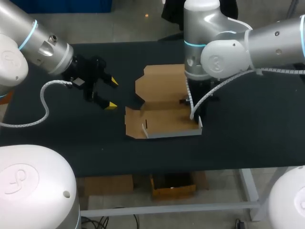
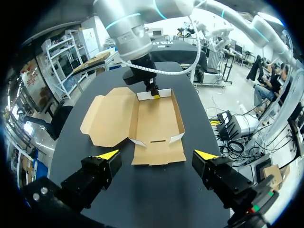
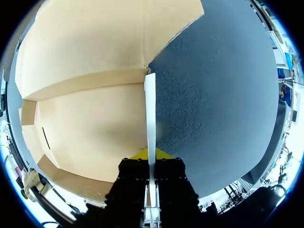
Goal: Assemble the packaging by folding the flat box into shape, placing the metal phone stand inside, and closing the box properly
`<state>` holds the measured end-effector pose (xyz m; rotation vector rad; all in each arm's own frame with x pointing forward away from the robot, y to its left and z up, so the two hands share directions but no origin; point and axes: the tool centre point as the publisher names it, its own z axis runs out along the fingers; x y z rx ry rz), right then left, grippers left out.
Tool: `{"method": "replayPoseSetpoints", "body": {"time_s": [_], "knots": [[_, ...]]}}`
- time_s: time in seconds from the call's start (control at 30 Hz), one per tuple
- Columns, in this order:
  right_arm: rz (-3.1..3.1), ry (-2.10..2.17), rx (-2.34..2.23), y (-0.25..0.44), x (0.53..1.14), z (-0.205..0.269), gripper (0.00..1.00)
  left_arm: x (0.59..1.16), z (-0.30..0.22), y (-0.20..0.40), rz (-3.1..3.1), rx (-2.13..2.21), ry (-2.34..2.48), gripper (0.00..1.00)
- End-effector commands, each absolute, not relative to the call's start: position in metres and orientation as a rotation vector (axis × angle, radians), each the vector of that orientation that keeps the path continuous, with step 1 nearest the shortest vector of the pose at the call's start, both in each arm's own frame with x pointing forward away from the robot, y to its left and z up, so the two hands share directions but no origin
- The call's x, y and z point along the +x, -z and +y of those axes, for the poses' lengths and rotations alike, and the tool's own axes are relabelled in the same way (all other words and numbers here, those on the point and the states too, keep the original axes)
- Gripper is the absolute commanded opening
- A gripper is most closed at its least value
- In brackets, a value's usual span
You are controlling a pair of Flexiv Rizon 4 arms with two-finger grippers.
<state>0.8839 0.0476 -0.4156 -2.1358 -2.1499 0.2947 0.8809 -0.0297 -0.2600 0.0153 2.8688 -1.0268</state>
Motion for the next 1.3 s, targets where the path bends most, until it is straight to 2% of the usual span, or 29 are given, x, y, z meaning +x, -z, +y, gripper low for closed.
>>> {"method": "replayPoseSetpoints", "body": {"time_s": [0.03,0.53,0.9,1.3], "knots": [[-2.149,-0.298,-2.136,0.416,0.884,0.048,0.00,0.881,-0.030,0.259,2.872,0.016,1.023,1.00],[-2.149,-0.298,-2.136,0.416,0.884,0.048,0.00,0.875,-0.038,0.260,2.878,-0.080,1.003,1.00],[-2.149,-0.298,-2.136,0.416,0.884,0.048,0.00,0.856,-0.043,0.269,2.736,-1.005,0.828,1.00],[-2.149,-0.298,-2.136,0.416,0.884,0.048,0.00,0.869,-0.050,0.308,2.531,-1.796,0.780,1.00]]}}
